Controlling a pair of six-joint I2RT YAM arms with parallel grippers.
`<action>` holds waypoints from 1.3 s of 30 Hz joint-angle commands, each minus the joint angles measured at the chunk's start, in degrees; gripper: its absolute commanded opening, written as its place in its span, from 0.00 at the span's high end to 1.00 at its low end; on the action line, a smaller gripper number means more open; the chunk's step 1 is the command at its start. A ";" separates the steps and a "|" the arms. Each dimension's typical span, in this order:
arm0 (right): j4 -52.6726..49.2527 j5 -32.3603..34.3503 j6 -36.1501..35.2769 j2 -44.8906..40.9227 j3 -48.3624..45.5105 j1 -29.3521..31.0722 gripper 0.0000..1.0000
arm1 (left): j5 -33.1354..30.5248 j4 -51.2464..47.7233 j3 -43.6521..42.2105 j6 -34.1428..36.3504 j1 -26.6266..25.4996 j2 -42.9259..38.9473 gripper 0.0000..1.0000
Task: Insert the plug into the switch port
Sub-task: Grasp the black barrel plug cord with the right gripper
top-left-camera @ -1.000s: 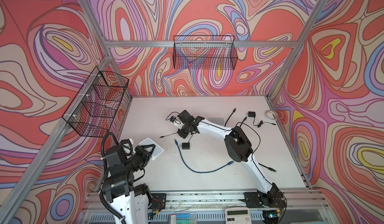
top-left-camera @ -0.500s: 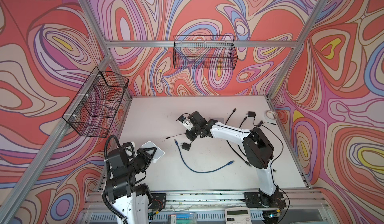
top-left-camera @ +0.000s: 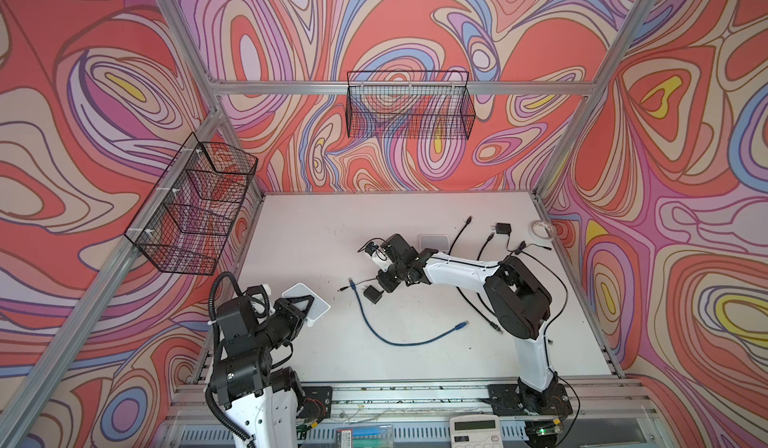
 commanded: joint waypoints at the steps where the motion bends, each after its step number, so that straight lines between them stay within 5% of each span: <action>1: 0.22 0.44 0.48 1.29 1.40 -0.14 1.00 | 0.87 0.27 -0.72 0.01 0.44 -0.88 1.00; 15: -6.33 -0.99 -4.71 2.50 7.20 0.21 0.64 | 0.42 -1.01 -0.46 0.25 0.44 -1.23 1.00; 39: -21.76 -1.34 -22.88 22.84 38.05 7.11 0.66 | -1.07 -4.46 1.81 1.11 0.46 -1.28 1.00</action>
